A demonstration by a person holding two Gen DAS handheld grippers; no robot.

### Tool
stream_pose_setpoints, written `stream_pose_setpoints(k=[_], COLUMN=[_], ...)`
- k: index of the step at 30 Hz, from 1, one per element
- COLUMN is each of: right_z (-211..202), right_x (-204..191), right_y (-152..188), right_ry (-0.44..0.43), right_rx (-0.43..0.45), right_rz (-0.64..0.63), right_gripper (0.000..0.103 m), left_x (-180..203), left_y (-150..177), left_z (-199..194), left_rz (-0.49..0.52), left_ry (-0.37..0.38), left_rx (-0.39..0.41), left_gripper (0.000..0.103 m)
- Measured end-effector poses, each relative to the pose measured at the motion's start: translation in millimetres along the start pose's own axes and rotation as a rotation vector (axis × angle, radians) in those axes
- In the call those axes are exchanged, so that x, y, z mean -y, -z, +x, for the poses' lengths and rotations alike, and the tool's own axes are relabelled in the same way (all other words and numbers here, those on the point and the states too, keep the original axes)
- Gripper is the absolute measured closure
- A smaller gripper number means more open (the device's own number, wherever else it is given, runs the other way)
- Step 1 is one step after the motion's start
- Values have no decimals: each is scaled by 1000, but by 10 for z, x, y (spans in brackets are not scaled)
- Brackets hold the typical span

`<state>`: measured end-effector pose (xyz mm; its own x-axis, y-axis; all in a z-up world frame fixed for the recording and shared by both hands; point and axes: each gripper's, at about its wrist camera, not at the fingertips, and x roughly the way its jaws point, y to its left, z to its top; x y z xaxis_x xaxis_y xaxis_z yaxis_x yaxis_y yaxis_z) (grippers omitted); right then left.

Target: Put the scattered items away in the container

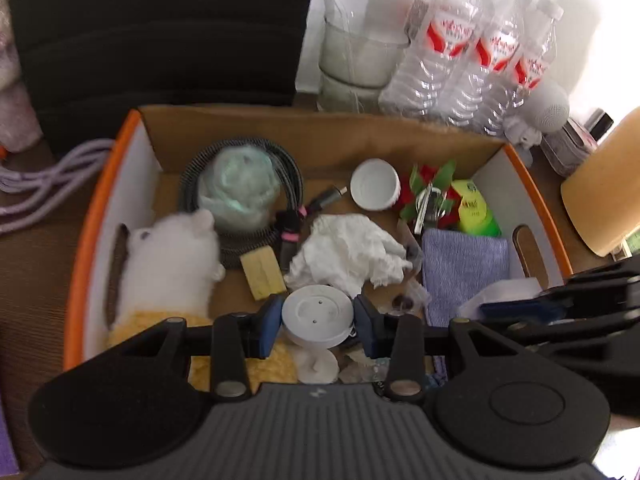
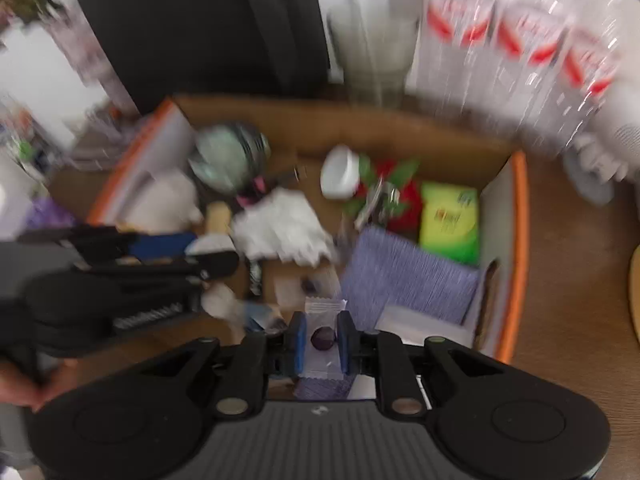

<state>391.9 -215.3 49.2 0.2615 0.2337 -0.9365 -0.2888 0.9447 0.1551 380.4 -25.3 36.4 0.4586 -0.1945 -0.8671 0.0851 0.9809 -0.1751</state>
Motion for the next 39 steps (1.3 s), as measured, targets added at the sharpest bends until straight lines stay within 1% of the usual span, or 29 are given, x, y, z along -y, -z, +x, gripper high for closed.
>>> stream_pose_setpoints(k=[1,3,4,5,6,7,9,10,11,12,14,15,17,20,22,24,25,26,27,28,29,30,31,32,33,34,37,39], right_z=[69,131,117,77,18,-55,-218,-308,-391,-457,-559,-614,-713,-816,-844,-860,-866,-875,-904,-943,-988,-1026,-1045,-1041,-1018,-986,-887,-867], right_x=[-6,-21,-26,-24,-12,3,38,57,71,77,75,90,176,346,427,441,414,371,312,223,108,-9,-112,-209,-288,-346,-471,-504], right_y=[6,19,23,18,7,-13,-57,-79,-98,-111,-105,-80,9,183,275,350,385,425,479,557,667,801,940,1072,1175,1243,1341,1387], right_ry=[2,-6,-6,-6,-9,-11,-11,-11,-16,-25,-22,-6,21,42,47,43,42,43,50,67,92,119,146,169,191,210,280,296], right_rx=[-15,-28,-24,-7,13,31,74,94,112,126,146,160,178,194,205,222,232,247,276,325,401,494,585,668,728,762,800,816], right_rz=[-3,-8,-11,-6,5,16,41,60,78,91,86,87,108,165,206,233,237,236,231,228,229,225,211,191,172,160,135,134], right_gripper=[87,81,77,68,59,56,54,53,50,44,36,34,34,33,33,33,33,33,32,31,26,17,13,8,8,8,8,8], left_x=[2,3,-5,-3,-13,-9,-15,-4,-3,6,15,-6,-96,-246,-295,-275,-257,-233,-213,-184,-147,-119,-98,-88,-91,-101,-147,-155], left_y=[-31,-32,-51,-75,-91,-115,-155,-175,-195,-208,-209,-191,-119,-12,38,102,141,201,300,446,619,795,938,1037,1099,1142,1243,1302], left_z=[27,49,58,65,50,-3,-110,-193,-274,-355,-511,-580,-730,-867,-911,-965,-989,-1040,-1121,-1211,-1282,-1325,-1334,-1313,-1279,-1248,-1248,-1305], left_rz=[4,-2,-5,-1,2,1,-4,-11,-16,-14,-1,-1,-6,-24,-52,-44,-29,-15,-3,14,32,47,55,54,48,34,-1,-10], left_ry=[0,1,9,24,38,34,15,22,31,31,0,-22,-62,-126,-147,-161,-178,-203,-228,-249,-263,-266,-265,-265,-257,-246,-222,-215], left_rx=[-6,-14,-25,-42,-54,-52,-42,-33,-22,-9,23,34,65,90,90,108,130,171,245,354,470,572,635,650,637,626,635,656], left_gripper=[63,63,60,55,53,53,50,44,37,34,25,23,11,9,9,9,7,4,4,3,0,0,0,0,0,0,0,0])
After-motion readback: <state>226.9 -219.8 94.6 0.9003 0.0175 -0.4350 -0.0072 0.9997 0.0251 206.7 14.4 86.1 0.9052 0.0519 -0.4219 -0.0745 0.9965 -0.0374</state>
